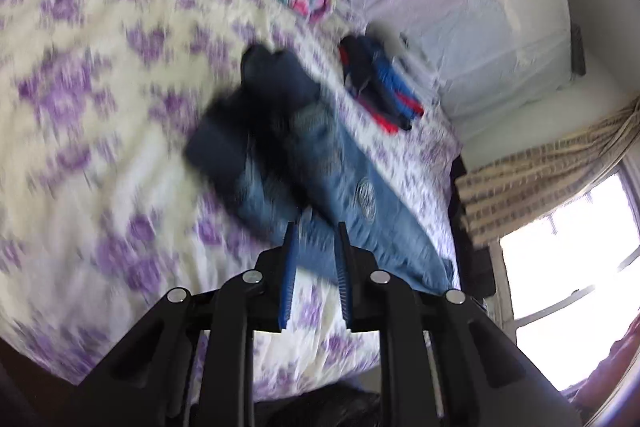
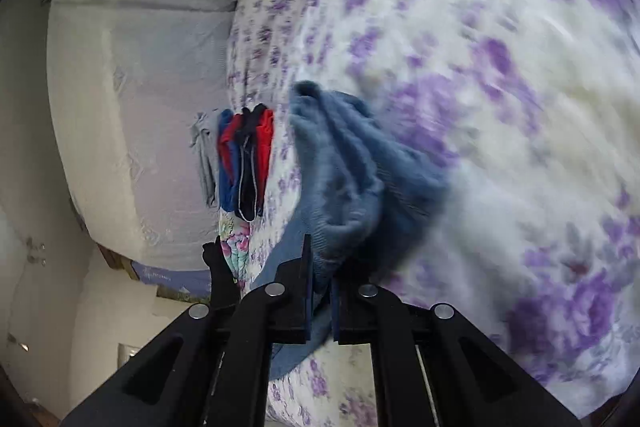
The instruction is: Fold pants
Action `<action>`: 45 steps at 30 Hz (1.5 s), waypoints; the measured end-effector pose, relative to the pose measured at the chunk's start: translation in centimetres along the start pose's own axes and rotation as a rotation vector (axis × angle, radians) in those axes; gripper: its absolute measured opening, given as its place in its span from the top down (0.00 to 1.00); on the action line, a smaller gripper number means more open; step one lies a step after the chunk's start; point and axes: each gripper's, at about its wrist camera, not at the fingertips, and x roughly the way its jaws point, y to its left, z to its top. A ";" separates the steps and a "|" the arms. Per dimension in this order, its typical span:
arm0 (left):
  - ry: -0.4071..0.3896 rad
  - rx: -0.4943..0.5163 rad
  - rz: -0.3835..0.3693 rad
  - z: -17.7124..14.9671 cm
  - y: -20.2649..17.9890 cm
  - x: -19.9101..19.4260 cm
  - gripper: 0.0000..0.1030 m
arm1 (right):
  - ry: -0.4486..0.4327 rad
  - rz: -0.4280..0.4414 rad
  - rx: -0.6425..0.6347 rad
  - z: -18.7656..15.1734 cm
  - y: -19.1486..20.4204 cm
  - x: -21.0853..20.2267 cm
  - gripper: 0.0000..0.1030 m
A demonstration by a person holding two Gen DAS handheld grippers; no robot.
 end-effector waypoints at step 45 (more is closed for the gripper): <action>-0.154 -0.089 0.119 -0.6 0.5 -1.7 0.64 | -0.083 -0.104 -0.144 1.8 1.9 -3.6 0.63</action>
